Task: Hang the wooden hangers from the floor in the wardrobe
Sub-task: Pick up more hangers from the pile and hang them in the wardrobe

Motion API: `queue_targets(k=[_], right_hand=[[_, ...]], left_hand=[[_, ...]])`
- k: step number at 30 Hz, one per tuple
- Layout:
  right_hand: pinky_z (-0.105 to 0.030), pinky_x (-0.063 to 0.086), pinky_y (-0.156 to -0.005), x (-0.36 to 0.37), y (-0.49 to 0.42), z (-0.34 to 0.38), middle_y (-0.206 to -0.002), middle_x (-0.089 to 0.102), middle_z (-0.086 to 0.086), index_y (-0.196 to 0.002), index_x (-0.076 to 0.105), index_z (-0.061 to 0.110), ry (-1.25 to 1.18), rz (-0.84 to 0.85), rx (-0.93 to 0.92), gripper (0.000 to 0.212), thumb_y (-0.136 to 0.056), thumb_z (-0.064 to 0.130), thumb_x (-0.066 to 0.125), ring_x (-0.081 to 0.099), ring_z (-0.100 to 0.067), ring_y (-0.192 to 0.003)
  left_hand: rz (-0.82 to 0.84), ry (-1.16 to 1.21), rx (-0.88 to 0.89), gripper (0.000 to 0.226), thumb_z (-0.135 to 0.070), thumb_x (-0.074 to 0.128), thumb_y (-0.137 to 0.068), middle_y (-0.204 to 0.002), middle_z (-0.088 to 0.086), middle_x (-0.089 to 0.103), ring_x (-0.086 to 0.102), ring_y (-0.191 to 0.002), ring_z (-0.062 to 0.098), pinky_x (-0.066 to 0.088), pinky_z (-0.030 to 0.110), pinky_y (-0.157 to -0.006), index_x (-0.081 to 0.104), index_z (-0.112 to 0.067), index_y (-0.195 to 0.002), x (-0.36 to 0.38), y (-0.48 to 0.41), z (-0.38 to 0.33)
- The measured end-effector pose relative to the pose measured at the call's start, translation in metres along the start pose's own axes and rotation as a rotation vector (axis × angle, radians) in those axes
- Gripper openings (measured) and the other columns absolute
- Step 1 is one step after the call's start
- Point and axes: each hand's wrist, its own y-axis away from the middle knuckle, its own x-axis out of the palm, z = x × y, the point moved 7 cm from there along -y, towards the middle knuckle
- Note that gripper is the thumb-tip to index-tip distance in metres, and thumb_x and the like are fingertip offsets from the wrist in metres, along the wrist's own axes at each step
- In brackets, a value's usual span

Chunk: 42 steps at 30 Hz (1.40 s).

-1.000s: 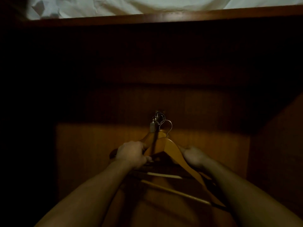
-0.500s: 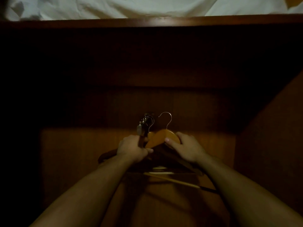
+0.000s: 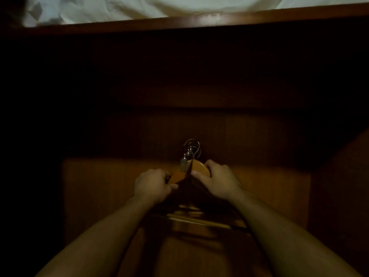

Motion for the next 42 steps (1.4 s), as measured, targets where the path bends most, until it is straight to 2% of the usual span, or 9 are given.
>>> queue_targets(k=[4,9,14,16,20,23,27,35,42], right_hand=[[-0.024,0.038,-0.055,0.01,0.0,-0.006,-0.081,0.057,0.011,-0.112,0.056,0.025,0.047,0.029,0.006,0.049,-0.089,0.068,0.05,0.056,-0.007,-0.072],[-0.03,0.051,-0.068,0.022,0.004,-0.012,-0.097,0.064,0.004,-0.113,0.054,0.026,0.045,0.049,0.021,0.054,-0.086,0.073,0.048,0.062,-0.014,-0.085],[-0.035,0.053,-0.077,0.02,0.007,-0.011,-0.103,0.066,-0.005,-0.115,0.056,0.021,0.13,0.016,0.048,0.062,-0.086,0.075,0.047,0.064,-0.023,-0.092],[-0.037,0.053,-0.077,0.017,0.01,-0.008,-0.105,0.067,-0.008,-0.117,0.056,0.019,0.225,-0.003,0.057,0.067,-0.085,0.077,0.043,0.064,-0.027,-0.095],[-0.033,0.042,-0.065,0.007,0.019,0.006,-0.107,0.066,-0.008,-0.12,0.052,0.017,0.568,-0.001,-0.002,0.071,-0.087,0.078,0.036,0.064,-0.028,-0.098],[-0.031,0.041,-0.065,0.003,0.025,0.011,-0.101,0.067,-0.006,-0.104,0.06,0.016,0.682,0.037,0.0,0.068,-0.087,0.078,0.037,0.065,-0.025,-0.093],[-0.03,0.044,-0.064,0.003,0.031,0.012,-0.086,0.06,-0.002,-0.086,0.058,0.019,0.7,0.085,0.043,0.06,-0.088,0.076,0.04,0.058,-0.02,-0.079],[-0.031,0.041,-0.066,0.001,0.047,0.027,-0.087,0.058,-0.001,-0.095,0.062,0.019,0.715,0.116,0.085,0.062,-0.088,0.076,0.039,0.054,-0.02,-0.078],[-0.032,0.042,-0.068,0.018,0.072,0.058,-0.091,0.059,0.0,-0.106,0.061,0.022,0.604,0.165,0.108,0.06,-0.09,0.075,0.037,0.056,-0.021,-0.083]], left_hand=[[0.036,-0.021,0.0,0.035,-0.054,0.068,-0.083,-0.1,-0.013,0.072,0.066,-0.091,0.011,0.055,0.03,-0.08,0.068,-0.039,-0.115,0.01,-0.001,0.005],[0.054,-0.015,0.01,0.04,-0.054,0.067,-0.083,-0.102,-0.013,0.071,0.065,-0.089,0.009,0.053,0.028,-0.075,0.064,-0.04,-0.121,0.022,0.0,0.011],[0.057,0.016,-0.038,0.038,-0.052,0.073,-0.08,-0.099,-0.01,0.069,0.063,-0.087,0.011,0.054,0.031,-0.076,0.068,-0.029,-0.11,0.022,-0.005,0.017],[0.065,0.024,-0.046,0.037,-0.05,0.073,-0.081,-0.097,-0.009,0.066,0.062,-0.086,0.011,0.053,0.031,-0.075,0.066,-0.025,-0.108,0.024,-0.005,0.018],[0.074,-0.018,-0.048,0.038,-0.055,0.066,-0.084,-0.099,-0.008,0.065,0.063,-0.089,0.014,0.056,0.035,-0.079,0.063,-0.028,-0.11,0.027,0.0,0.018],[0.073,-0.044,-0.039,0.041,-0.058,0.063,-0.084,-0.107,-0.006,0.066,0.063,-0.095,0.017,0.055,0.037,-0.082,0.061,-0.029,-0.113,0.026,0.004,0.02],[0.09,-0.024,-0.034,0.045,-0.062,0.059,-0.084,-0.109,-0.005,0.066,0.062,-0.098,0.017,0.055,0.038,-0.084,0.06,-0.03,-0.116,0.022,0.009,0.025],[0.051,-0.072,-0.038,0.064,-0.069,0.047,-0.088,-0.125,0.0,0.06,0.059,-0.109,0.021,0.053,0.037,-0.086,0.05,-0.025,-0.134,-0.001,0.029,0.032],[0.095,-0.104,-0.072,0.073,-0.076,0.034,-0.088,-0.13,0.004,0.06,0.058,-0.114,0.025,0.05,0.037,-0.087,0.047,-0.024,-0.138,-0.015,0.063,0.054]])
